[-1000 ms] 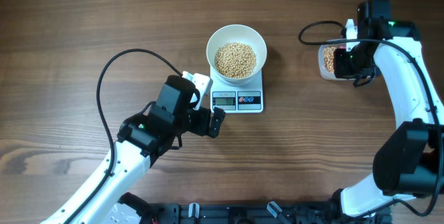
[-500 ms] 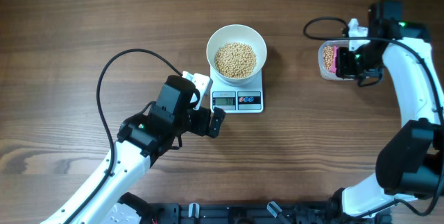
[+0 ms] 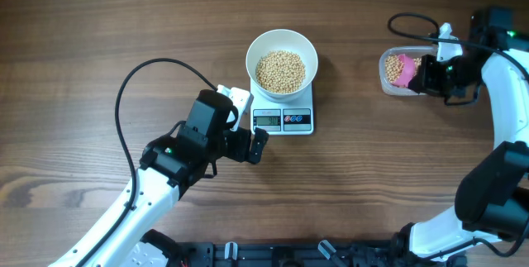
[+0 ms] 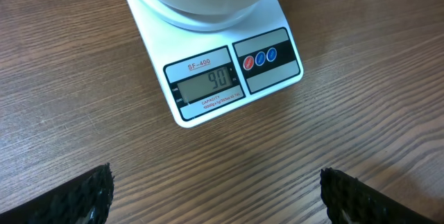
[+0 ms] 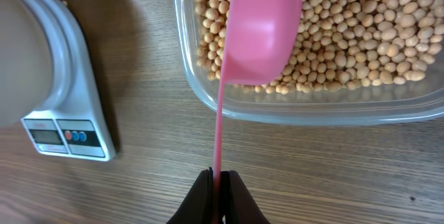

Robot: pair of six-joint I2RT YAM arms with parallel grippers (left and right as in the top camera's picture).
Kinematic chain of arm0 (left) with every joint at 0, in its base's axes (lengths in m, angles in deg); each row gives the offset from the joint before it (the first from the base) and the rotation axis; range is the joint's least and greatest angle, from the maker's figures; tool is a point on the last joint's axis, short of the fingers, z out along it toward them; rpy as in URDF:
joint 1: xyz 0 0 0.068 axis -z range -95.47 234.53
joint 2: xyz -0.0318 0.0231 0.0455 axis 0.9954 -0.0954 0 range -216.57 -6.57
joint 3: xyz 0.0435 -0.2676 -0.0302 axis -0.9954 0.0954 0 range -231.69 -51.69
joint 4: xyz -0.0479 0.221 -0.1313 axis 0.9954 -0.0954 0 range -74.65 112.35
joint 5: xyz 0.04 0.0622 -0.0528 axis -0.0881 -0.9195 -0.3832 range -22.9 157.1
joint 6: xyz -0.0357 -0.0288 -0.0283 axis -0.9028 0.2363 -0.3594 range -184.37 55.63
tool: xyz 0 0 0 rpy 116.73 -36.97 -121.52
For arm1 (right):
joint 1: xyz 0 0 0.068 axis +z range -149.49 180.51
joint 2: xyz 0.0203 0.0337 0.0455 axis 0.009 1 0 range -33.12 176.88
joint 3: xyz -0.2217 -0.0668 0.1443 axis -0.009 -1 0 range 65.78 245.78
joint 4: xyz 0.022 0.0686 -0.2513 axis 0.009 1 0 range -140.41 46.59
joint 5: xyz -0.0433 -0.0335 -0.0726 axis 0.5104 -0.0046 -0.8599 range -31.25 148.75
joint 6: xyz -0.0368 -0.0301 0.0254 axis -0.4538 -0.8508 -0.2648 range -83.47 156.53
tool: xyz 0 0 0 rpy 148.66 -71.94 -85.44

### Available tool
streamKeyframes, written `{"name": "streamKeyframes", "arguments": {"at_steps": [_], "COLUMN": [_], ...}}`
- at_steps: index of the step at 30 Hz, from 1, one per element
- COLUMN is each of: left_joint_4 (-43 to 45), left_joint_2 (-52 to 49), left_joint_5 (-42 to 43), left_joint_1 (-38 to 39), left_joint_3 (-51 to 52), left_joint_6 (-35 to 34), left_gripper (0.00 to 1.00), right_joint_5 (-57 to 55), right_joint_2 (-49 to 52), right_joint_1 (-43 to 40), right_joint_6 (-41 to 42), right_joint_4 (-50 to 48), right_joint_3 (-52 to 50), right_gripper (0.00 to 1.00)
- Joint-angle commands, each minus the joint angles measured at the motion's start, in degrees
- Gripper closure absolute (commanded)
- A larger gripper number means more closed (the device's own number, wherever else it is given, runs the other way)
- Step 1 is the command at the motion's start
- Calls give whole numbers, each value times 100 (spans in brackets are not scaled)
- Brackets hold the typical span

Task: Scoop item into bowl and weigh 150g on scale
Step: 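Lower the pink scoop into the tub and drag through soybeans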

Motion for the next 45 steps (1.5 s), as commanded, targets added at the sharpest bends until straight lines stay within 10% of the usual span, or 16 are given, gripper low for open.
{"name": "streamKeyframes", "arguments": {"at_steps": [1,45], "left_joint_4": [13,13], "left_joint_2": [-31,-31], "left_joint_5": [-33,-33], "left_joint_1": [35,35], "left_joint_3": [-122,-122], "left_joint_6": [70,70], "left_gripper": [0,0], "right_joint_5": [520,3320], "right_joint_2": [101,105], "right_joint_1": [-111,-2214], "right_joint_6": [-162,-313], "right_joint_4": [22,-17], "right_joint_3": [-20,-739], "right_gripper": [96,96]}}
